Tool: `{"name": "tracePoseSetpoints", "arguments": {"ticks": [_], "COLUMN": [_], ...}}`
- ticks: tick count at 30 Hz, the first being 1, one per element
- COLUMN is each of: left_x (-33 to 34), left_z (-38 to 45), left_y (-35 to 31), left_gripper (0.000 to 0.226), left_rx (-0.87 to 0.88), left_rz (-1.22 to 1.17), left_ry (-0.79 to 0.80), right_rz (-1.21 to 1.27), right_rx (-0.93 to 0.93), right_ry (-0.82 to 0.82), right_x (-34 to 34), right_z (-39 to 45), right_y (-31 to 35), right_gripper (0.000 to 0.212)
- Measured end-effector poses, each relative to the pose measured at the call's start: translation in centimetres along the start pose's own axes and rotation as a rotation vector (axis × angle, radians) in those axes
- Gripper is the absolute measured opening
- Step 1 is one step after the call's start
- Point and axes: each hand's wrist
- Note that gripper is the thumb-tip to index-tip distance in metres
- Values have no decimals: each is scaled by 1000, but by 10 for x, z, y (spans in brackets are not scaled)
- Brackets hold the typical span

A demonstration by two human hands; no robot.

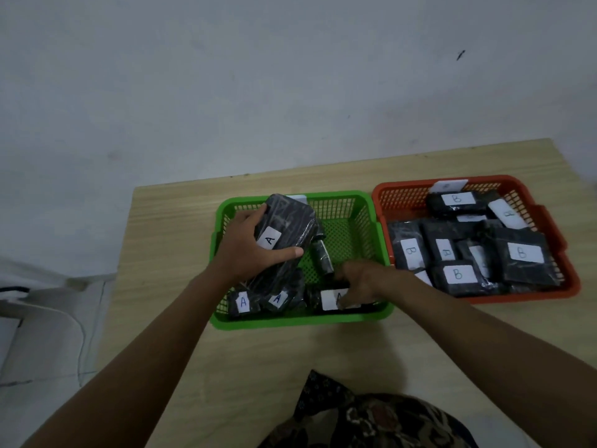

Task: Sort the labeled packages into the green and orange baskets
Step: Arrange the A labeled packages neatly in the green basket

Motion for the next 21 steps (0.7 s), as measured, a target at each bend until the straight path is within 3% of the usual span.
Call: {"name": "tracePoseSetpoints", "arguments": {"ticks": [4,8,10,14,18,21], "left_x": [4,2,-1,-9,-24,-30], "left_z": [-1,-5,-8,-14,-19,-27], "left_y": [-7,-6,-3,8,21,29], "left_gripper": [127,121,118,118,116,115], "left_rx": [-15,-34,-47,-94,-134,-162], "left_rz": [-46,-78,-98,-114,-106,-81], "left_ry": [-11,-25,-33,-136,-171,-190], "right_rz": [139,373,543,892,919,1018], "right_rx": [-114,-54,-68,-97,-157,-125], "right_ry": [-172,-69,-102,-324,-579,-673], "right_x": [-4,-7,-13,-24,-18,-11], "right_z": [1,6,7,12,31,49], "right_y": [1,2,0,8,46,80], "right_gripper": [48,50,39,26,30,32]}}
Point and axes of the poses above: each hand's wrist, its own z-axis towards the middle knuckle, its own x-axis out of the palm, y = z × x, and after that the axes turned 9 degrees about z, right-handed
